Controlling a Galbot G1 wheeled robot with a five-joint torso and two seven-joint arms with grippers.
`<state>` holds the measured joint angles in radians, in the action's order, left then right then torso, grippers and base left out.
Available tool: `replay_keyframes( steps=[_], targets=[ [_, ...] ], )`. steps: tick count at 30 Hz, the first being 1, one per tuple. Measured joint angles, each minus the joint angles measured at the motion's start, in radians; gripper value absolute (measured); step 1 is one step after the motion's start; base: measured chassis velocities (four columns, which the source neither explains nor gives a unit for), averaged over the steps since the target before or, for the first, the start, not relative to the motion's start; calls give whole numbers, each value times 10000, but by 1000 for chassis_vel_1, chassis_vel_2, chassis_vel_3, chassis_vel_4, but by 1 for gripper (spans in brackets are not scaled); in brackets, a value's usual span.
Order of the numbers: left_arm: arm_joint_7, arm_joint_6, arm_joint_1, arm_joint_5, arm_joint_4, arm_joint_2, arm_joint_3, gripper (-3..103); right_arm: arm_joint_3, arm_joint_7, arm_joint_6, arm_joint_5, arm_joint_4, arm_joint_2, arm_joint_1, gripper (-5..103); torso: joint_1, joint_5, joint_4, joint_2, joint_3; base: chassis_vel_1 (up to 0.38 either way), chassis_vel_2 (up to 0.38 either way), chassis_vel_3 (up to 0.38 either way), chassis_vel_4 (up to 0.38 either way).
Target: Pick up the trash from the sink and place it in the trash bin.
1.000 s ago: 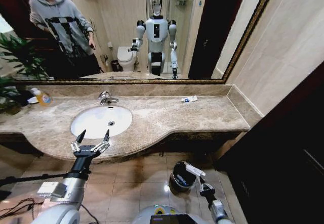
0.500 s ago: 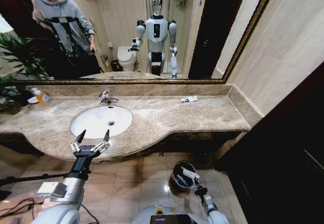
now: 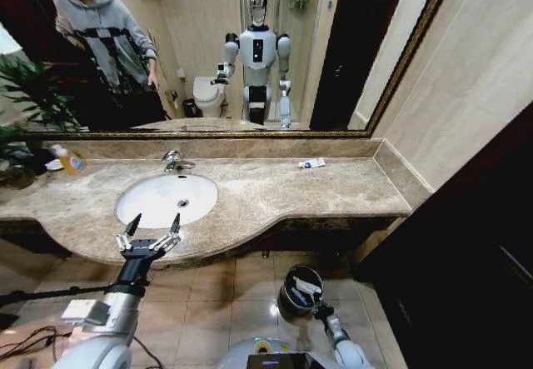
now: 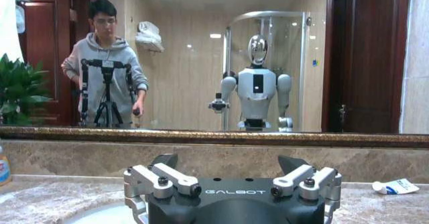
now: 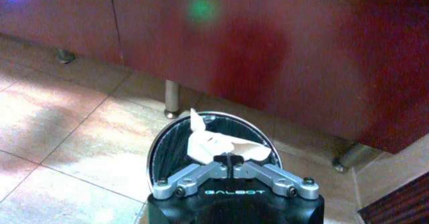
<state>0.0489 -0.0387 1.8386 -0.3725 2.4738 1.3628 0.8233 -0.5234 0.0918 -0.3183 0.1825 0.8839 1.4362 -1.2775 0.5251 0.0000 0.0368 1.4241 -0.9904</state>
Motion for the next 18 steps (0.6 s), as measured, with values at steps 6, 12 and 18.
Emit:
replay_keyframes(
  steps=[6,12,18],
  targets=[
    [0,0,0,0,0,0,0,100,1,44,55,-6,50,-7,13,24,0,0,0,0,0,0,0,0,0],
    [0,0,0,0,0,0,0,100,-8,77,57,-24,194,-28,-94,35,0,0,0,0,0,0,0,0,0],
    [0,0,0,0,0,-1,0,100,-89,482,30,40,733,-90,-451,68,0,0,0,0,0,0,0,0,0]
  ],
)
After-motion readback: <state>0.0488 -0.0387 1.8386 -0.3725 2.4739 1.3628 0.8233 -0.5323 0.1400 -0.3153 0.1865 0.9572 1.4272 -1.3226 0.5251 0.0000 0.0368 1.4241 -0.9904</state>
